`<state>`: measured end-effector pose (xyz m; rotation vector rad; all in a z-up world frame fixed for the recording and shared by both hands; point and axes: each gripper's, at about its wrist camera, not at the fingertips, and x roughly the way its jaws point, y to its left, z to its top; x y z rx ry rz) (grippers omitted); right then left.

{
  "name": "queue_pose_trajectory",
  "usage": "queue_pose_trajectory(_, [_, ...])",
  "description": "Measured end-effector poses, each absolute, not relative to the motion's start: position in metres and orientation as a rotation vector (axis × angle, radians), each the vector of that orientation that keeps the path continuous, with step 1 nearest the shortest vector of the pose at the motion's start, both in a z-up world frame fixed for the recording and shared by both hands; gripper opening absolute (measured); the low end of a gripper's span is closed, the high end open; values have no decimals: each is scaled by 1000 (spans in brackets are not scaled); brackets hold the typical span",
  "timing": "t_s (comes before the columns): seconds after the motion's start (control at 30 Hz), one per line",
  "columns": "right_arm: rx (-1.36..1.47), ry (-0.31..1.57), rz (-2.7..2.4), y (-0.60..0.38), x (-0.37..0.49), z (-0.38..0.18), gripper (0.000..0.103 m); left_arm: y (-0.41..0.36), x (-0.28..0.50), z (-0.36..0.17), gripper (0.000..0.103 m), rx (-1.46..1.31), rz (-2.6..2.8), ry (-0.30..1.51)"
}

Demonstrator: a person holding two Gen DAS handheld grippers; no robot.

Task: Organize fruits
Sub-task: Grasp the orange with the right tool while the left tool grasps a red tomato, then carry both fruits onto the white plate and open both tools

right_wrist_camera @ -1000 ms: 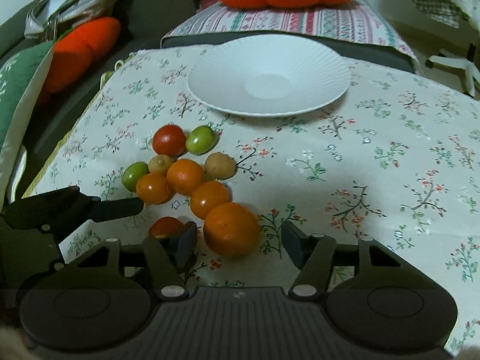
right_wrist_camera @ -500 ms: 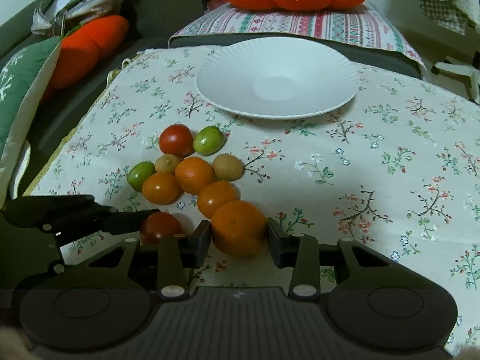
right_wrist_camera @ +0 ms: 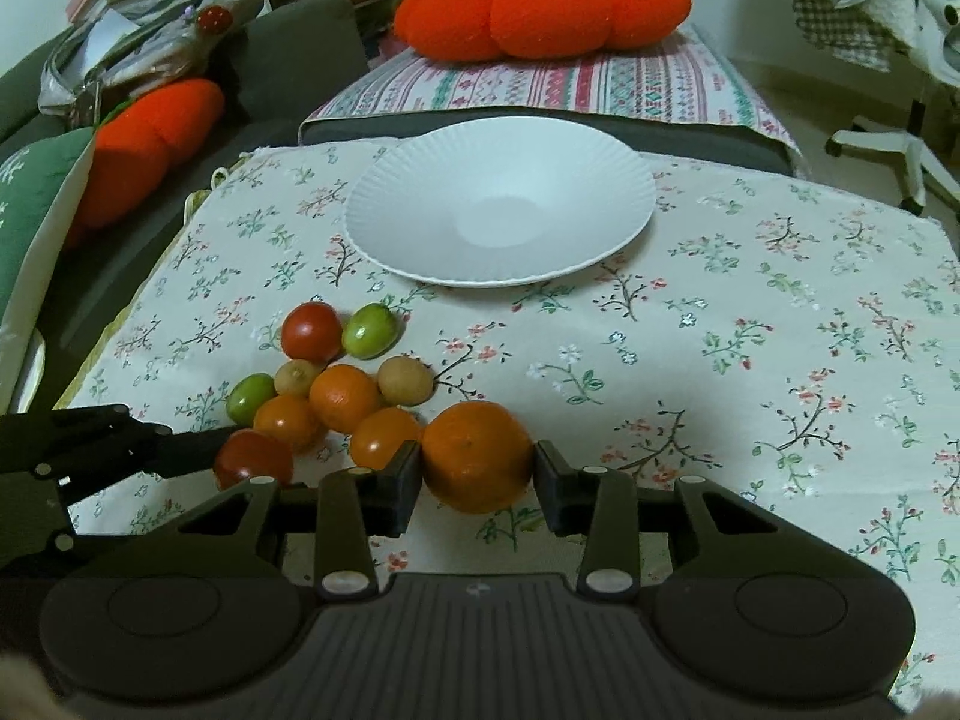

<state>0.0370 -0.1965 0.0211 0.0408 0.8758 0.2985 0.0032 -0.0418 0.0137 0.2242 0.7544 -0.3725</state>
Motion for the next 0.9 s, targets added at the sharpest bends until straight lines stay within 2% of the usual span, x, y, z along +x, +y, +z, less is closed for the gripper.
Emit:
queue_pose_trajectory(0.57, [118,801,217,-219,55,30,37,-35,52,38,17,215,-318,668])
queue_pose_trajectory(0.9, [103,734,223,-215,77,31,37,-48,80,35,17,232,-324,638])
